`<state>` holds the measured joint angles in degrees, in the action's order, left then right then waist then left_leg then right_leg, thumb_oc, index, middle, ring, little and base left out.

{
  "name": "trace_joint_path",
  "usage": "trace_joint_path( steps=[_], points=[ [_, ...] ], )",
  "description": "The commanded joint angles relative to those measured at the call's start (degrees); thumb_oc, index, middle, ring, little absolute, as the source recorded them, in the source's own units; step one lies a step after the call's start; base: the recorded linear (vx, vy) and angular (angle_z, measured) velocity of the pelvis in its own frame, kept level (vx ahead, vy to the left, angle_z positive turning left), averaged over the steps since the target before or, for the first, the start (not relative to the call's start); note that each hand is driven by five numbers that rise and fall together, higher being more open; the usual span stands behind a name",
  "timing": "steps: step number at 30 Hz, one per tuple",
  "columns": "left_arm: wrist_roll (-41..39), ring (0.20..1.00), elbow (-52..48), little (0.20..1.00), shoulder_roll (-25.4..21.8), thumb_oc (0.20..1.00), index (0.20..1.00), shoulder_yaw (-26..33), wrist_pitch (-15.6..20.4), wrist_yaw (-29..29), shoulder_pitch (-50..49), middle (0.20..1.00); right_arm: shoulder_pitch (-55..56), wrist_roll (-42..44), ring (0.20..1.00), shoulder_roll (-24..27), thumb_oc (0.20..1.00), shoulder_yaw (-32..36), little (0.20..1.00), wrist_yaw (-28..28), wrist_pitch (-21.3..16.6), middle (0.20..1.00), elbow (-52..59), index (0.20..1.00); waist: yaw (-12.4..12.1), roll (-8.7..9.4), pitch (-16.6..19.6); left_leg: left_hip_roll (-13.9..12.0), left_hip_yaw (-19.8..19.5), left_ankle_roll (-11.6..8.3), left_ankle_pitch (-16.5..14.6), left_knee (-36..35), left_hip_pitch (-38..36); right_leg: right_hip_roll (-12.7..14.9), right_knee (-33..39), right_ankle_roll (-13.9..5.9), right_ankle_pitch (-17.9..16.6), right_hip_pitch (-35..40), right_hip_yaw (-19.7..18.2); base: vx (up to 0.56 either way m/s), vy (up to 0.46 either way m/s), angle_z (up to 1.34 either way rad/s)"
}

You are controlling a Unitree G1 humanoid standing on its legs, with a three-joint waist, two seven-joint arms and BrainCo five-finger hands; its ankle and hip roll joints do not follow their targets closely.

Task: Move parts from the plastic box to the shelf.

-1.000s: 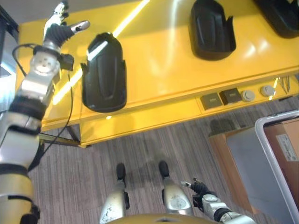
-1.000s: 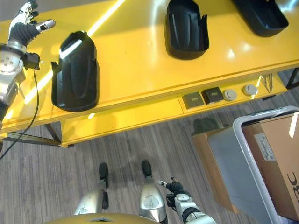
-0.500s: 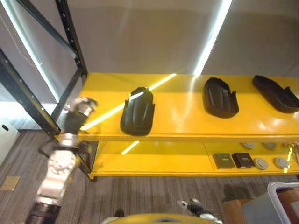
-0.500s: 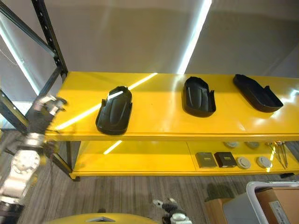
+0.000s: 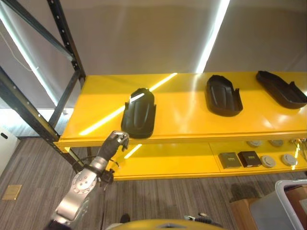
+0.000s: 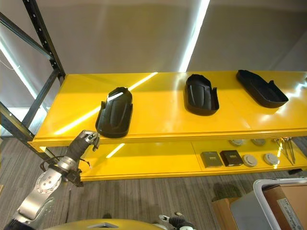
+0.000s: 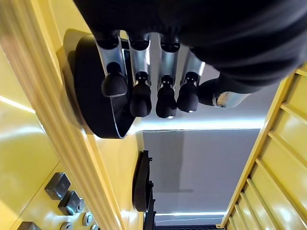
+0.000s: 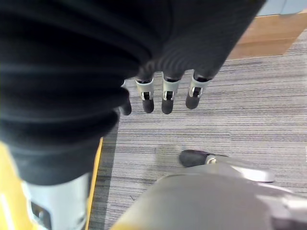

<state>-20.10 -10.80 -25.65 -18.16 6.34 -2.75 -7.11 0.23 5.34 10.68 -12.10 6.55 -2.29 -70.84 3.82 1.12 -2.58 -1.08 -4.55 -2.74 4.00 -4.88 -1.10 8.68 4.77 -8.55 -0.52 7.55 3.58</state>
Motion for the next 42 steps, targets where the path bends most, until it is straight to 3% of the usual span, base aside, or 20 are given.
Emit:
trace_joint_path(
  steps=[1, 9, 19, 30, 42],
  points=[
    [-0.18, 0.2, -1.25, 0.2, 1.04, 0.2, 0.2, 1.35, 2.23, 1.53, 5.35, 0.2, -1.54, 1.19, 1.0, -2.04, 1.0, -0.5, 1.0, 1.1, -0.13, 1.0, -1.93, 1.0, -0.27, 1.01, -0.3, -4.54, 4.66, -1.13, -6.26, 5.27, 1.36, 2.03, -3.12, -0.17, 1.86, -5.39, -0.52, -0.02, -0.001, -0.1],
    [0.0, 0.2, 6.0, 0.2, 5.35, 0.2, 0.2, -0.96, 2.67, 5.89, 13.9, 0.2, -0.41, 2.1, 1.0, -1.45, 1.0, -0.16, 1.0, 2.39, -0.19, 1.0, -1.05, 1.0, 1.82, 0.67, -1.72, -4.5, 5.93, -1.4, -5.06, 4.01, 2.78, 2.06, -1.76, -0.31, 0.41, -7.52, -1.17, -0.02, -0.005, -0.08],
    [1.1, 0.2, 12.18, 0.2, 7.2, 0.2, 0.2, -1.31, 3.04, 10.01, 19.18, 0.2, -0.44, 2.27, 1.0, -1.07, 1.0, -0.25, 1.0, 3.57, -0.46, 1.0, -0.4, 1.0, 3.24, 0.29, -3.21, -4.56, 7.3, -1.59, -3.59, 2.62, 4.87, 1.94, -0.55, -0.56, -1.3, -10.66, -2.16, -0.02, -0.007, -0.08],
    [3.74, 0.2, 17.61, 0.2, 7.89, 0.2, 0.2, 1.12, 4.74, 17.29, 27.04, 0.2, -1.44, 3.37, 1.0, -0.74, 1.0, -0.96, 1.0, 4.82, -1.44, 1.0, 0.92, 1.0, 4.12, 0.13, -4.85, -4.49, 7.8, -2.02, -1.86, 1.55, 8.24, 1.75, -0.2, -0.59, -2.69, -14.85, -2.69, -0.03, -0.008, -0.02],
    [12.2, 0.2, 25.58, 0.2, 6.03, 0.2, 0.2, 1.12, 4.33, 25.0, 40.37, 0.2, -2.74, 4.79, 1.0, -0.25, 1.0, -2.13, 1.0, 5.37, -2.86, 1.0, 1.73, 1.0, 5.69, -0.35, -5.93, -5.23, 8.71, -2.79, -0.09, 0.93, 11.57, 1.25, -0.03, -0.68, -3.89, -19.34, -3.93, -0.02, -0.009, -0.06]
  ],
)
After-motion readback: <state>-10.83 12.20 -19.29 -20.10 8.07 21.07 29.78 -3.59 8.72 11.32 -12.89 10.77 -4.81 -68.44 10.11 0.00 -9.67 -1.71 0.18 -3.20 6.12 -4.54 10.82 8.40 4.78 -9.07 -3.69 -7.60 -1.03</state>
